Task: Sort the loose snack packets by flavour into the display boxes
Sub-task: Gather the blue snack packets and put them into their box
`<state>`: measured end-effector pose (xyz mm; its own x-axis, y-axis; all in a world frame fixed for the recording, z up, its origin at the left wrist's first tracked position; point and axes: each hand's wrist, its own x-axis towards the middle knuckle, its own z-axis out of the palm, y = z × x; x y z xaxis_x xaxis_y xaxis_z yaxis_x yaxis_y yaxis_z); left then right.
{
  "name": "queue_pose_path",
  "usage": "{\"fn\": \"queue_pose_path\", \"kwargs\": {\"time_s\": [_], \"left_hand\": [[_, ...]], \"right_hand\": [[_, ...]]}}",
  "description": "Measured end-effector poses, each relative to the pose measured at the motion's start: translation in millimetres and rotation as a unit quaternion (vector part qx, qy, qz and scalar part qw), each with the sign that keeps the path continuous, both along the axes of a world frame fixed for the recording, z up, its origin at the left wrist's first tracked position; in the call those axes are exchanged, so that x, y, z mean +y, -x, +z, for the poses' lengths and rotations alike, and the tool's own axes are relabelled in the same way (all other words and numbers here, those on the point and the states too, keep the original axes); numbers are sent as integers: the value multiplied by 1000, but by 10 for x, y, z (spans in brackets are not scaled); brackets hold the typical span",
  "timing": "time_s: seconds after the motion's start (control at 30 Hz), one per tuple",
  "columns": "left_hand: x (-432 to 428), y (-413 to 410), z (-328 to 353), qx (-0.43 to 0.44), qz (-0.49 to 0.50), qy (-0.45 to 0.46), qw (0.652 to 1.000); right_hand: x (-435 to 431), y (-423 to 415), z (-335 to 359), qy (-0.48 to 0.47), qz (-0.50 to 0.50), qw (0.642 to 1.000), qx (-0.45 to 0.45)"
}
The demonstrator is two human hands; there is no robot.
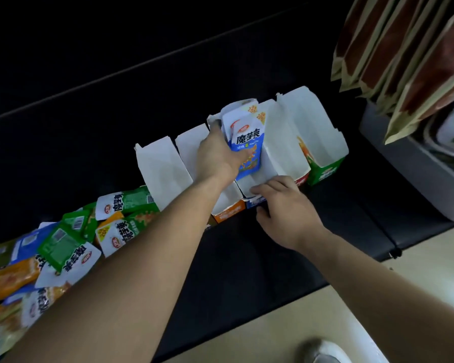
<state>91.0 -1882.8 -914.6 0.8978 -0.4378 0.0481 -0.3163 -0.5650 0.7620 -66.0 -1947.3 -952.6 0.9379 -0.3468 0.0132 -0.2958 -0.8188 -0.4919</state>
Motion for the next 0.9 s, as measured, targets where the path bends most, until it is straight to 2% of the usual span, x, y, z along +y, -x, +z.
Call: {"fn": "queue_pose_path", "kwargs": {"time_s": [0.23,0.4,0.67,0.77,0.9], "left_hand": [[122,-128,12,-91,-10,6,996],[165,-191,6,-231,-31,-68,970],[482,-13,340,-177,-56,-68,980],[925,137,662,-157,-76,-124,977],[1702,394,1155,-67,-85,-186,977]], "right_hand": [[-1,13,-22,-3,-1,1000,-11],[-21,-7,-18,-3,-2,1000,-1],[170,4,282,-12,-6,999,31],[350,-9,676,-2,15,998,61],[695,29,1366,21,92,987,131]]}}
